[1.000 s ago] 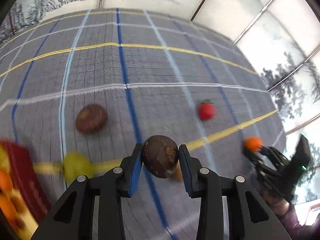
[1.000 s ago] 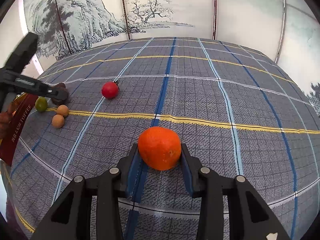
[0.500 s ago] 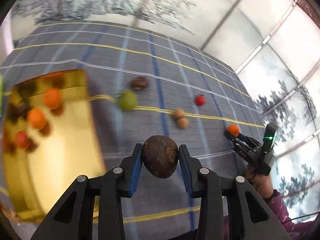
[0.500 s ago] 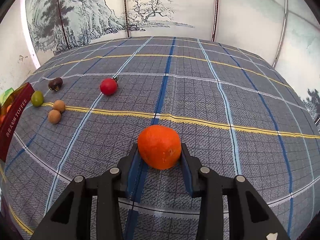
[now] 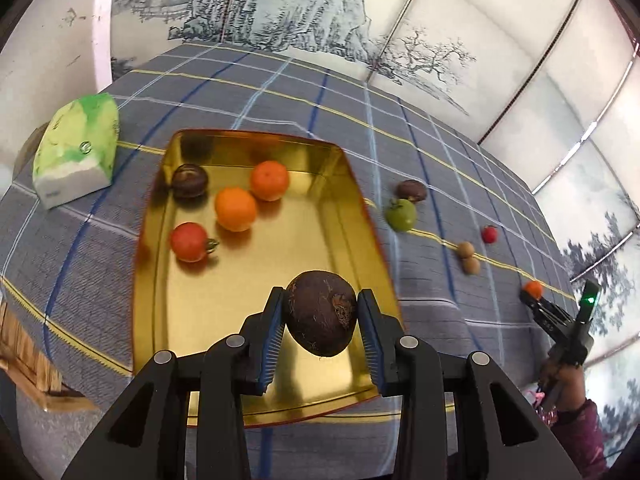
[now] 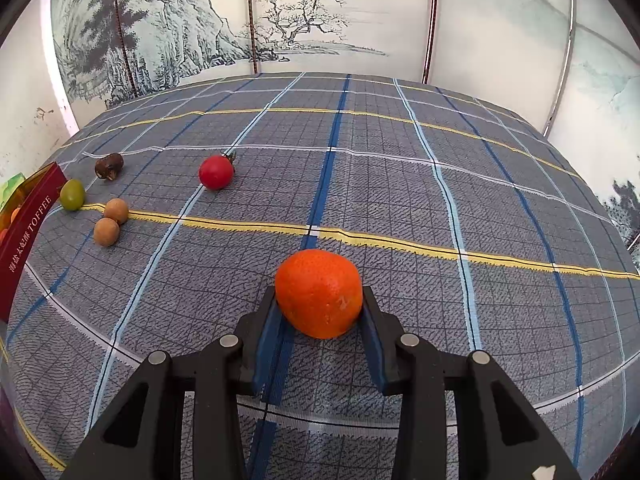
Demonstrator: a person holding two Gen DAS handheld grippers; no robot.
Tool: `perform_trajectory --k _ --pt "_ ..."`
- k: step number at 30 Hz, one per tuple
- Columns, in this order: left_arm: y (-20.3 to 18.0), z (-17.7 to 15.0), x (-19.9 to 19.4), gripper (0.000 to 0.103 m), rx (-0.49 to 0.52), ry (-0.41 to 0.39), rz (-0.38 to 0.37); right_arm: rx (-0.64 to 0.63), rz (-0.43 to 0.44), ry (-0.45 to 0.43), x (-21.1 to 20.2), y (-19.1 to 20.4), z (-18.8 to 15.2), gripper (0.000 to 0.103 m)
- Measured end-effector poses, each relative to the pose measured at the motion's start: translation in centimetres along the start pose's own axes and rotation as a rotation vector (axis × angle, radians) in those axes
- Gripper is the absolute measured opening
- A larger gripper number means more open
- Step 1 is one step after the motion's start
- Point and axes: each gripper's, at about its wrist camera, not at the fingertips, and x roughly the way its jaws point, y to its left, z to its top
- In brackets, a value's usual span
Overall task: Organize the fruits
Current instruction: 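Carry the dark brown fruit into the gold tray and open the left gripper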
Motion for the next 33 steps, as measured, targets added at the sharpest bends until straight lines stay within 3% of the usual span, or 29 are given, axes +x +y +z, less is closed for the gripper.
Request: perform_trajectory --k 33 --pt "1.8 -0.5 2.1 0.037 0.084 -0.034 0.177 -0.003 -0.003 0.0 0.1 -0.1 0.0 0.035"
